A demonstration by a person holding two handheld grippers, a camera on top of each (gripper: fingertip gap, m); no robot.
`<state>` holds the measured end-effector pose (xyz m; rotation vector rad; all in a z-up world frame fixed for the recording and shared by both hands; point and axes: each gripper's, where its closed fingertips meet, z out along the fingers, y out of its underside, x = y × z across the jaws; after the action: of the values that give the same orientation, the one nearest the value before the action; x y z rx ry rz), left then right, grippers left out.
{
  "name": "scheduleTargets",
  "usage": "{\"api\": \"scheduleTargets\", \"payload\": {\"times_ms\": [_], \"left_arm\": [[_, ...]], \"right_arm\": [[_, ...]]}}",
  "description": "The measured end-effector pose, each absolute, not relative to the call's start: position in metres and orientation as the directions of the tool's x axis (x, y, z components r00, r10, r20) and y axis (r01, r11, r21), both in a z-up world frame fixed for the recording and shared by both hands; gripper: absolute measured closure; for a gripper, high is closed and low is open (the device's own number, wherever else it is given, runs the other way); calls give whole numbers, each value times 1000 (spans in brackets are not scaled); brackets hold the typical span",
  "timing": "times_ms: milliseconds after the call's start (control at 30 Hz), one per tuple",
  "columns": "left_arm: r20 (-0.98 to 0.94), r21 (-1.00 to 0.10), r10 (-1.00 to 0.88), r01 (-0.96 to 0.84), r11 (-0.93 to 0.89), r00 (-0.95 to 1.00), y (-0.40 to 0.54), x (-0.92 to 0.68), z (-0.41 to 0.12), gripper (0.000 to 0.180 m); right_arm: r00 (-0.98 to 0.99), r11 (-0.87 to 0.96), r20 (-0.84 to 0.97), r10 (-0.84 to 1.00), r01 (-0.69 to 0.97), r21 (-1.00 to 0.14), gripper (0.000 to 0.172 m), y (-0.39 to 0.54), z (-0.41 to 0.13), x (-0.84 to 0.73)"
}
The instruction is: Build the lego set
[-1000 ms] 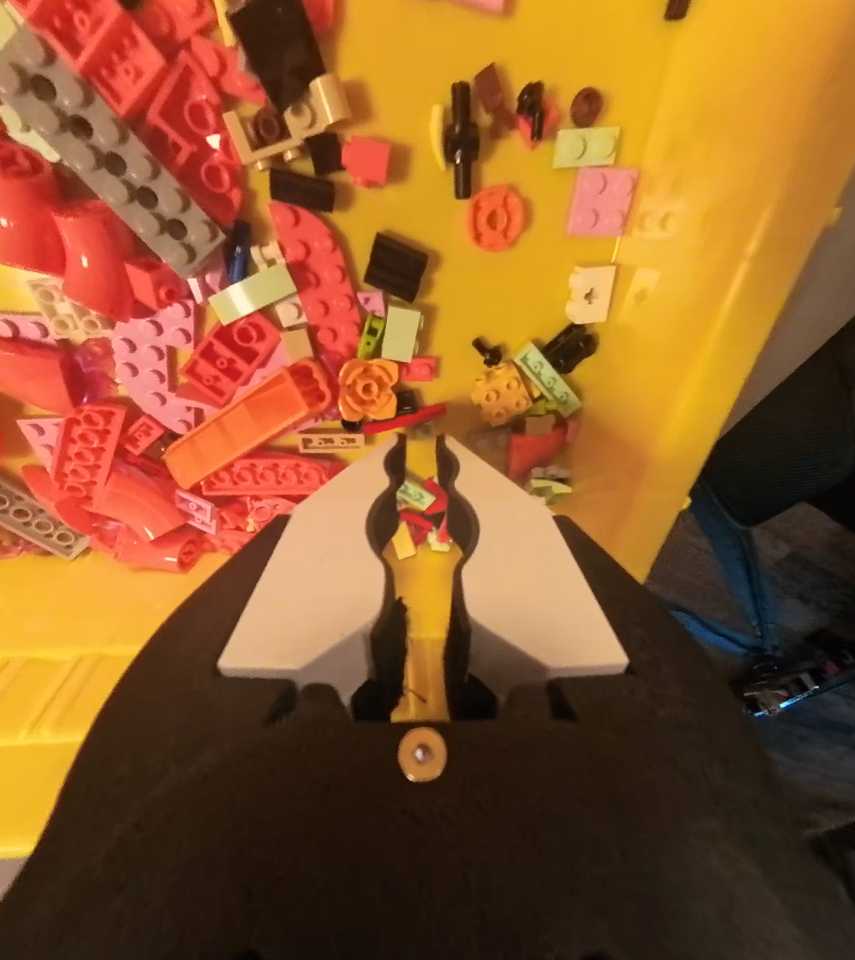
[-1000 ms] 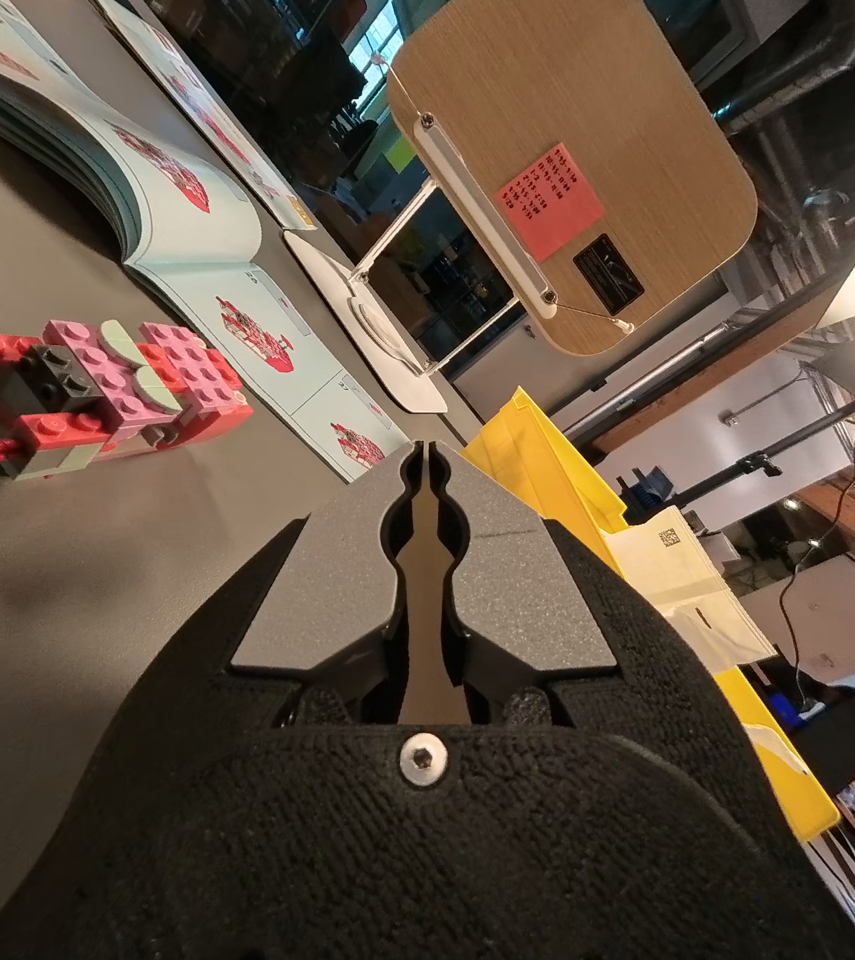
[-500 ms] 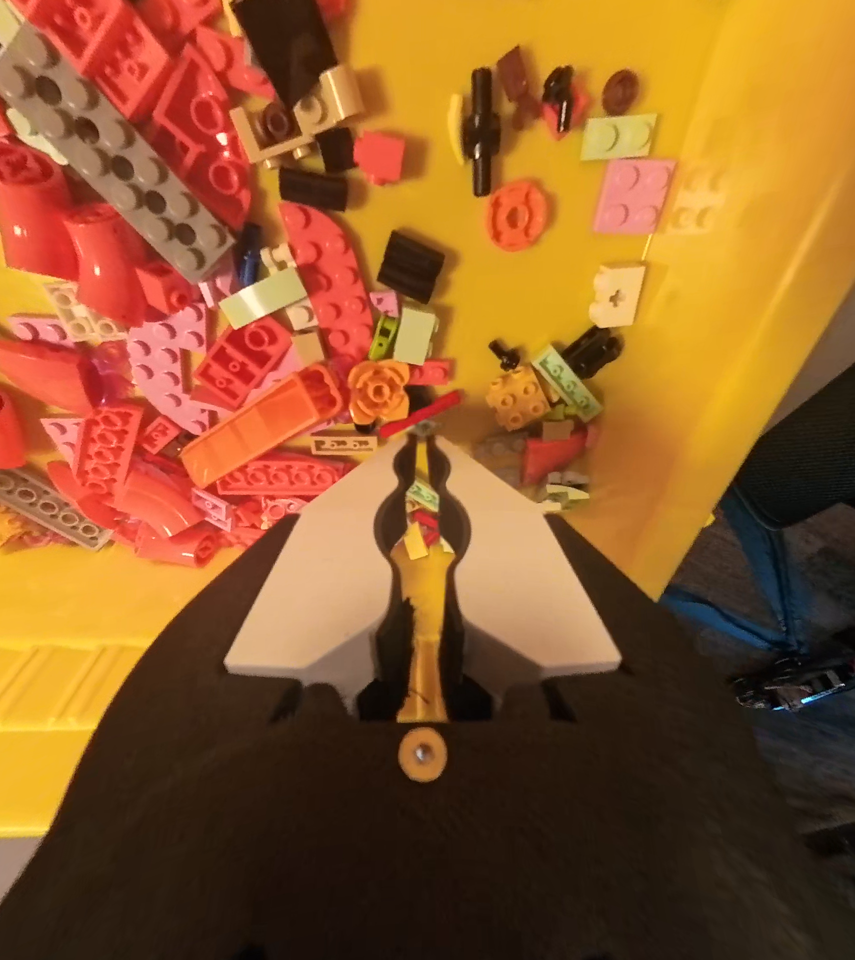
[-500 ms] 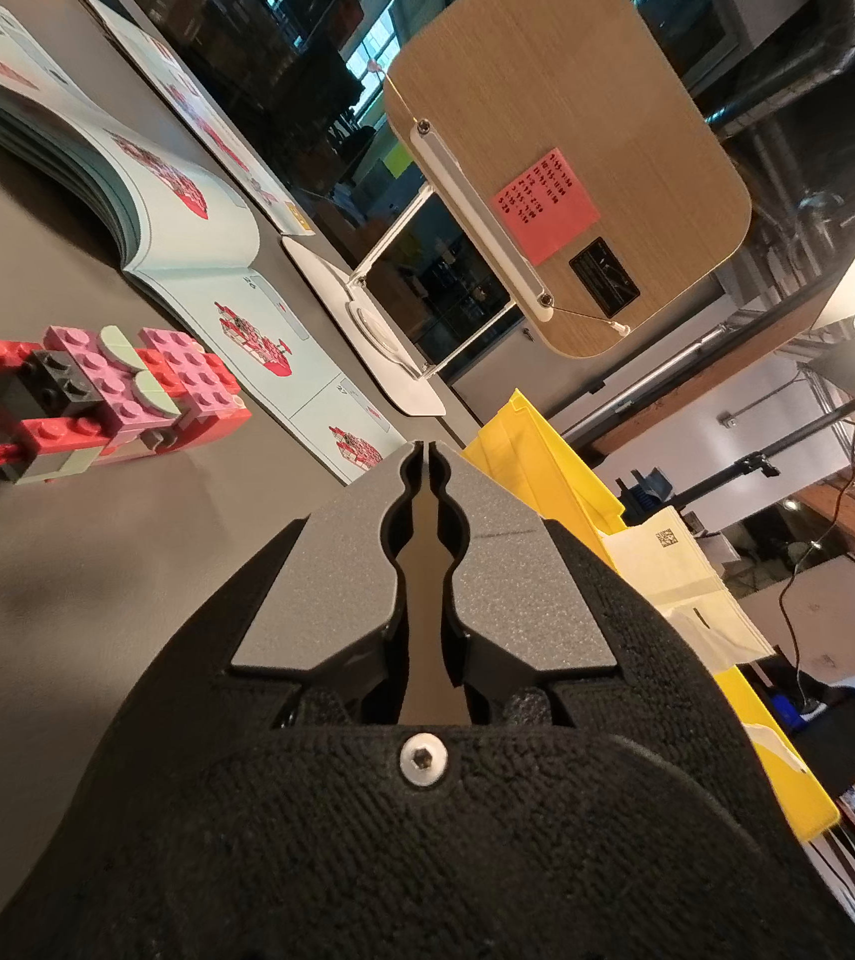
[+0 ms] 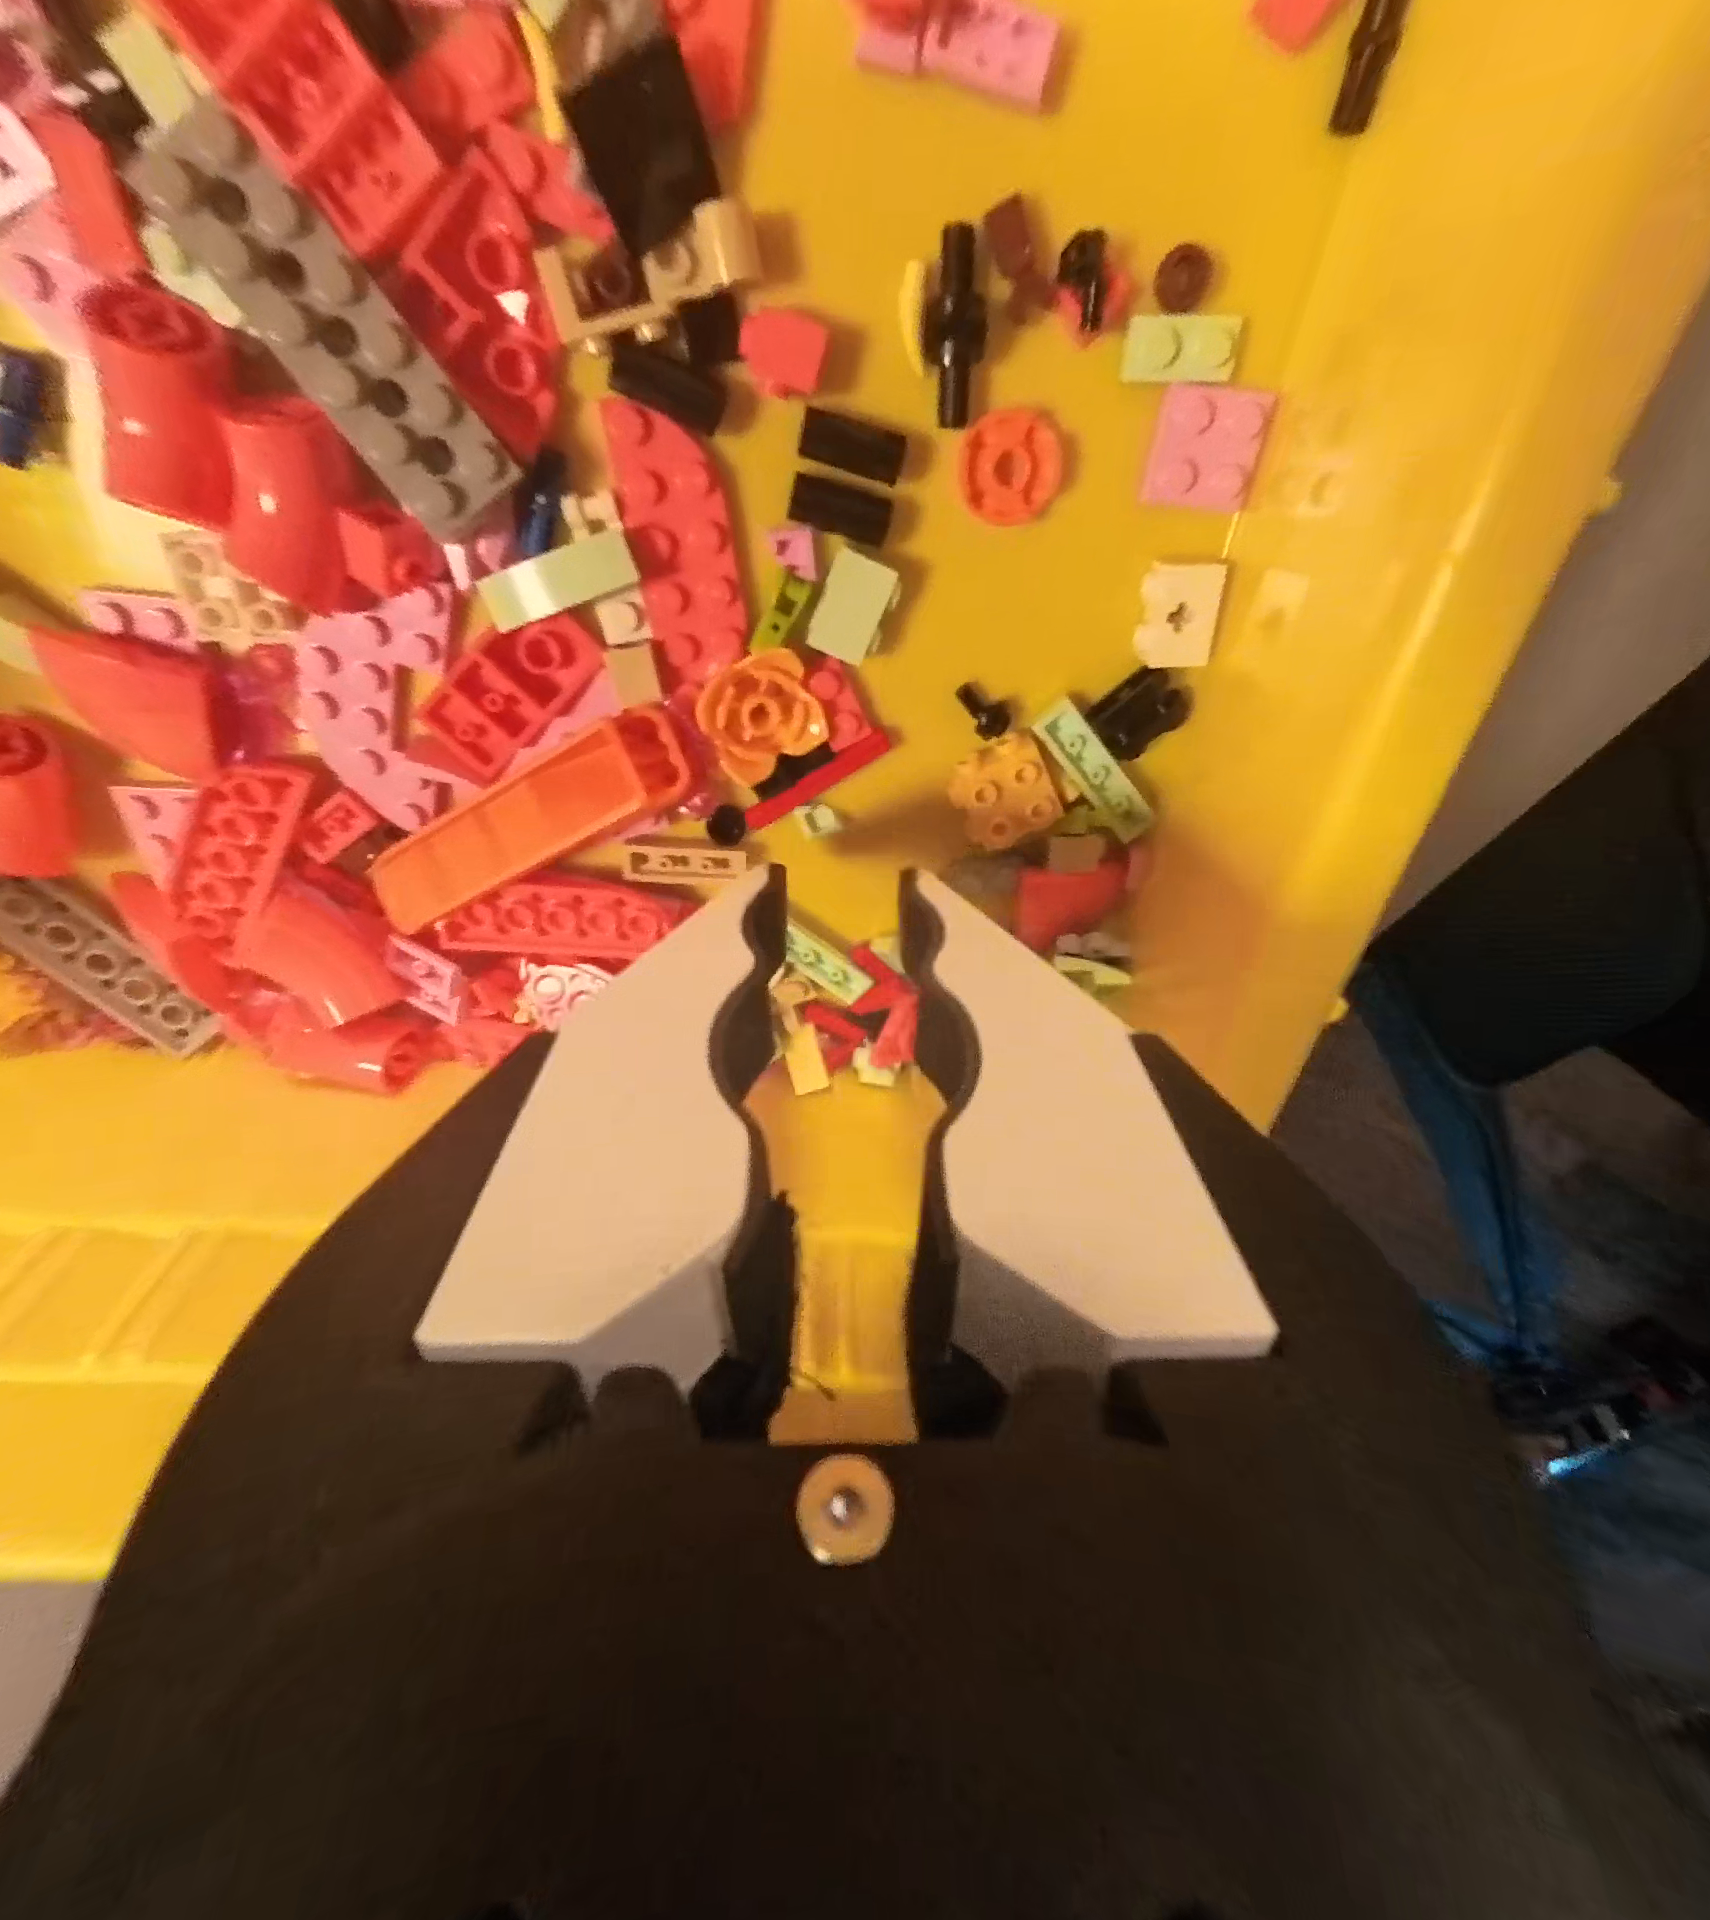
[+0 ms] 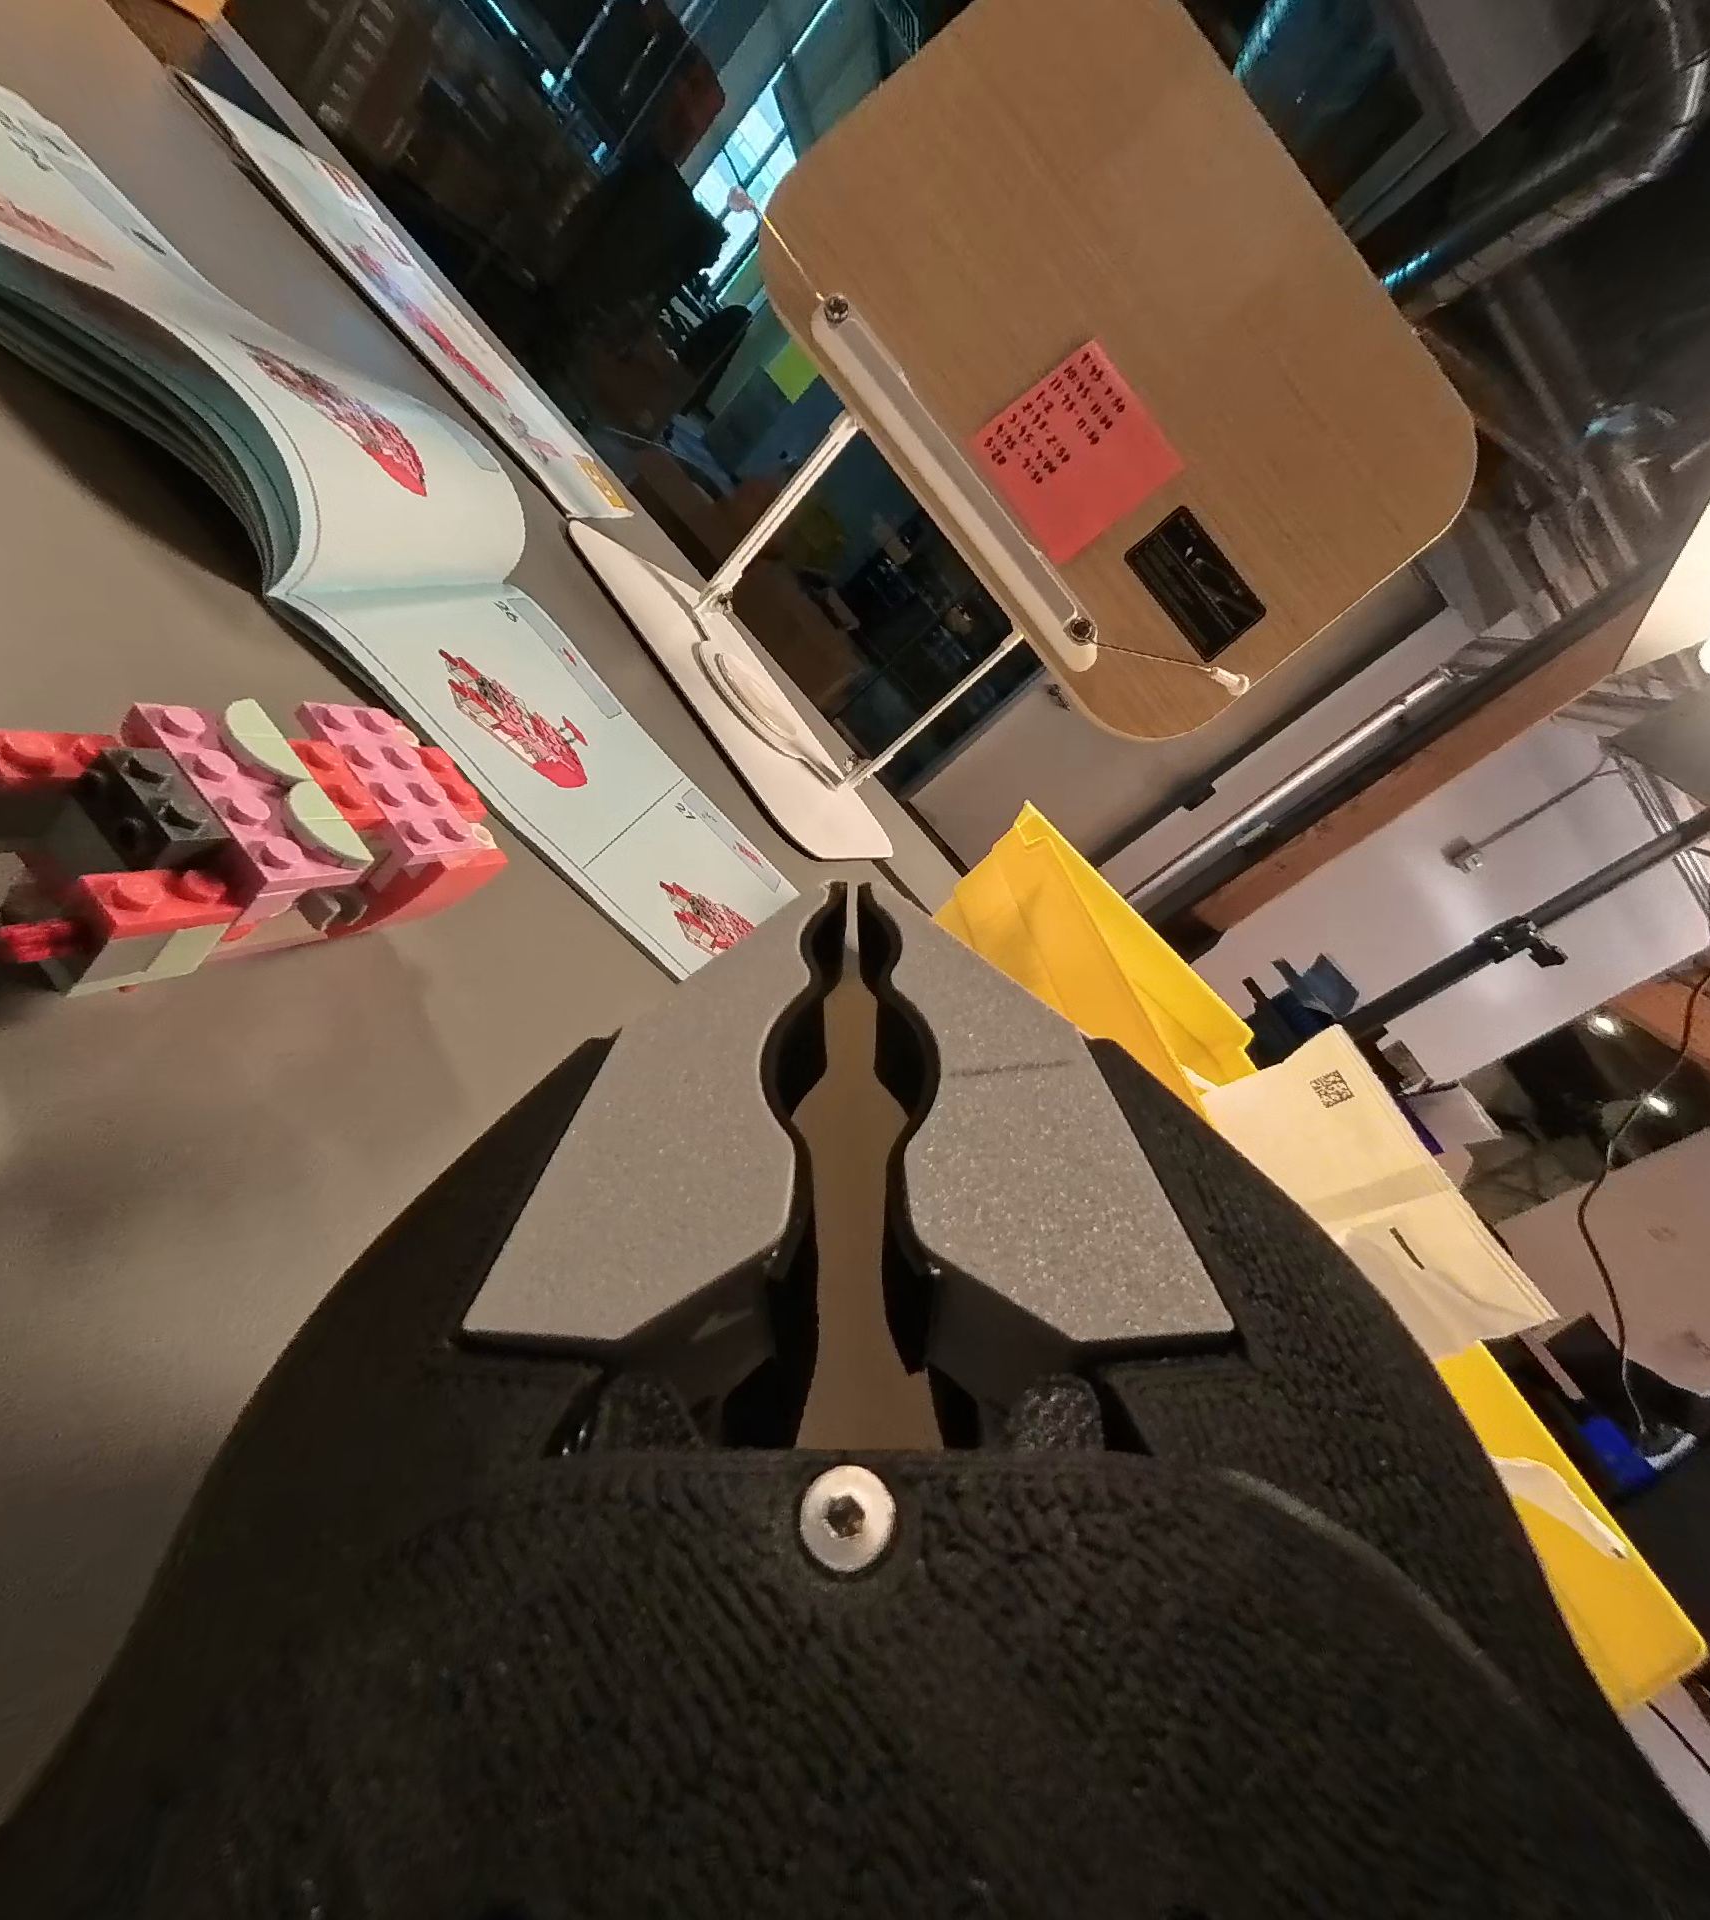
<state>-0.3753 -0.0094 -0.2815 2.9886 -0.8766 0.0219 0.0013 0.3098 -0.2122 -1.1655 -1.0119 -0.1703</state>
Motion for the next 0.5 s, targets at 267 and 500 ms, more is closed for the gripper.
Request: {"api": "scheduleTargets", "payload": {"times_ms": [267,500], "left_arm": [[12,47,-516,-516,-855,856,-4,-377,-294,163],[-32,43,-515,-514,-857,856,-1,-382,-295,173]], "right_arm": [[580,443,724,373,575,-688,172,307,-209,2],[580,445,724,373,573,-689,172,307,-209,2]]}}
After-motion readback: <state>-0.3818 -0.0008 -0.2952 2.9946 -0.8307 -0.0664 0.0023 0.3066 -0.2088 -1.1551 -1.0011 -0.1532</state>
